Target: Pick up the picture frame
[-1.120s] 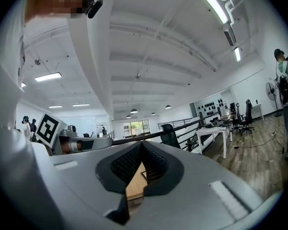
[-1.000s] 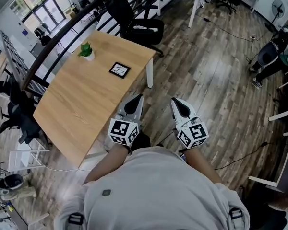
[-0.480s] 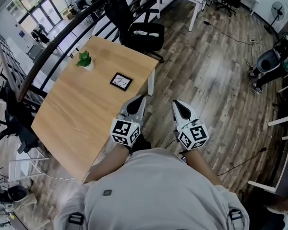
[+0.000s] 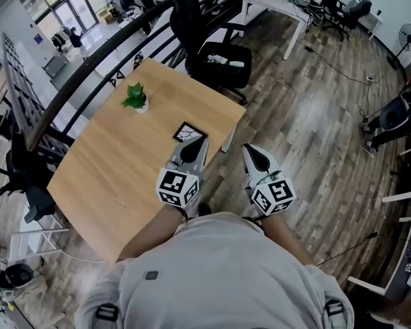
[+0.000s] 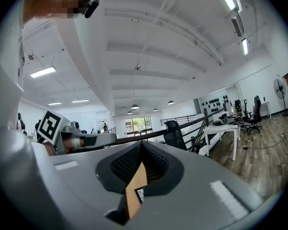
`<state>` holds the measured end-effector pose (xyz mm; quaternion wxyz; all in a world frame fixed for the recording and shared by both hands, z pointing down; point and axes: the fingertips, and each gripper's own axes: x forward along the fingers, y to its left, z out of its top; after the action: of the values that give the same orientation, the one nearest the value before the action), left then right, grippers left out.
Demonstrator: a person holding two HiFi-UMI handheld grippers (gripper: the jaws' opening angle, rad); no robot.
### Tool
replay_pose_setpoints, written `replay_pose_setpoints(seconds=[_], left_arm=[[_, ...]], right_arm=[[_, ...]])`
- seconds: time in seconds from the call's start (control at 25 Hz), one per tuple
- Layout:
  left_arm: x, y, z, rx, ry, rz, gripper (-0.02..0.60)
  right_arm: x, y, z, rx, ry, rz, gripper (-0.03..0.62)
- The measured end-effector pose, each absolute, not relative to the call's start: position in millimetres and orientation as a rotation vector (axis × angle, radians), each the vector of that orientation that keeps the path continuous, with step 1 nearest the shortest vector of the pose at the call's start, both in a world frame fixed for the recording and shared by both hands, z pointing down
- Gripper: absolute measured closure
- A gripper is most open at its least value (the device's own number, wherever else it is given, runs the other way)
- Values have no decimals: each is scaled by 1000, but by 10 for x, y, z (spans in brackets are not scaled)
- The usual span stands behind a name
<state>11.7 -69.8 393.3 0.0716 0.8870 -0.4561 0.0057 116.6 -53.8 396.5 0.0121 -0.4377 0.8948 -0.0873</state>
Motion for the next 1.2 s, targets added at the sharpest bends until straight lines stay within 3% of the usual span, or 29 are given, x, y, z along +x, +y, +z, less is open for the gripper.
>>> replay_pose_setpoints(seconds=[0.68, 1.2], left_arm=[[-830, -1361, 4072, 2430, -1684, 9, 580], [-521, -2255, 4067, 2222, -1912, -8, 578]], right_arm=[[96, -1448, 4111, -913, 3008, -308, 585], [316, -2575, 4062, -567, 3080, -338, 585]])
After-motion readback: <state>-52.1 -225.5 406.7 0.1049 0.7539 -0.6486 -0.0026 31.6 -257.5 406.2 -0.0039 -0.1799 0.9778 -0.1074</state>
